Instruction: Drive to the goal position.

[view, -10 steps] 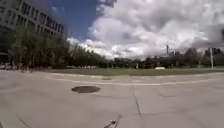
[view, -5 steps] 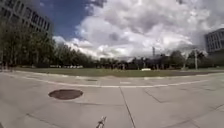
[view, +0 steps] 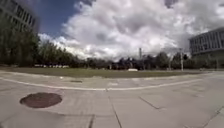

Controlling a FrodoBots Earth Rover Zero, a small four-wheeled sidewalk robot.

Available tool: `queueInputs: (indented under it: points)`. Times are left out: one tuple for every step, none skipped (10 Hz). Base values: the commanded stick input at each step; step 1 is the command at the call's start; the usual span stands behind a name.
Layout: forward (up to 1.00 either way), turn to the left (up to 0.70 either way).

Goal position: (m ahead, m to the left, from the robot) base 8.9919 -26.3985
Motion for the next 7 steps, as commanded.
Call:
queueInputs:
  points:
    - [1.00, -0.40]
    - [1.00, -0.40]
    - [1.00, -0.40]
    - [1.00, -0.40]
    - [1.00, -0.40]
    - [1.00, -0.40]
    - [1.00, -0.40]
